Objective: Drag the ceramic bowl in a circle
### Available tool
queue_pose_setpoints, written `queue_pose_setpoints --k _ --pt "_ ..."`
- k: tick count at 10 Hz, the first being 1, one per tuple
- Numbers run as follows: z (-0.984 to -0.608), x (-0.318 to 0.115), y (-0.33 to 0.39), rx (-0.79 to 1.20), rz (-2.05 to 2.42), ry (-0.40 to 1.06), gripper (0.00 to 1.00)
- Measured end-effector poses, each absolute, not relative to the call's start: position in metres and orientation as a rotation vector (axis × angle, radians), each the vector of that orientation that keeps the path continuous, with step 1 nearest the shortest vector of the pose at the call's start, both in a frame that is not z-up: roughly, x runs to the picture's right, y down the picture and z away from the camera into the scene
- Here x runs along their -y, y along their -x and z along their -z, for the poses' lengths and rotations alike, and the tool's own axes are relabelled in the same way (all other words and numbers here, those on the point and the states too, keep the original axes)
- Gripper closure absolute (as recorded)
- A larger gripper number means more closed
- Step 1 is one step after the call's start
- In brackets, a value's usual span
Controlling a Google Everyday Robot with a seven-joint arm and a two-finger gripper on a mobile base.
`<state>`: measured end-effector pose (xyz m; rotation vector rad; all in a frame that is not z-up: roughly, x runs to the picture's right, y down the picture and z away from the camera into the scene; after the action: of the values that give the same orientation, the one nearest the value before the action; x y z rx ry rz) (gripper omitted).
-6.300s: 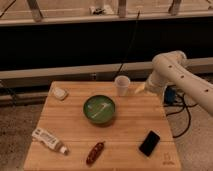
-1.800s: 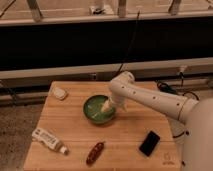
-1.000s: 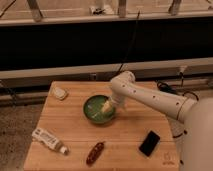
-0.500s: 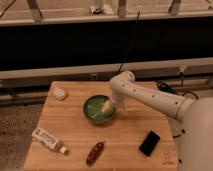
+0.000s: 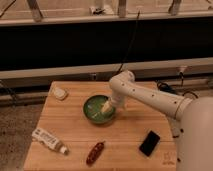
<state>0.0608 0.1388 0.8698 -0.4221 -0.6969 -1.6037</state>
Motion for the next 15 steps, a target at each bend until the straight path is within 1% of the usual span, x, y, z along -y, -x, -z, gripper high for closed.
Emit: queue_pose_setpoints --k 2,3,5,8,9,10,11,12,13,15 --pt "-0.87 -0.139 -0.061 0.702 1.605 0.424 0.2" --pt "-0.871 -0.139 -0.061 0.705 1.606 0.426 0.23" --pt "-0.871 -0.139 -0.061 0.71 1.606 0.429 0.36" --pt "-0.872 -0.139 -0.062 0.718 1.608 0.434 0.62" --pt "-0.871 -0.14 -0.062 0.722 1.611 0.442 0.73" --pt "-0.871 -0.142 -0.062 0.723 1.613 0.446 0.81" --pt "-0.87 -0.143 -0.06 0.724 1.618 0.45 0.92" --pt "-0.869 -0.145 -0.057 0.726 1.623 0.452 0.98" --pt "-0.865 -0.146 -0.051 0.731 1.634 0.453 1.0" --pt "-0.85 -0.142 -0.04 0.74 1.662 0.453 1.0"
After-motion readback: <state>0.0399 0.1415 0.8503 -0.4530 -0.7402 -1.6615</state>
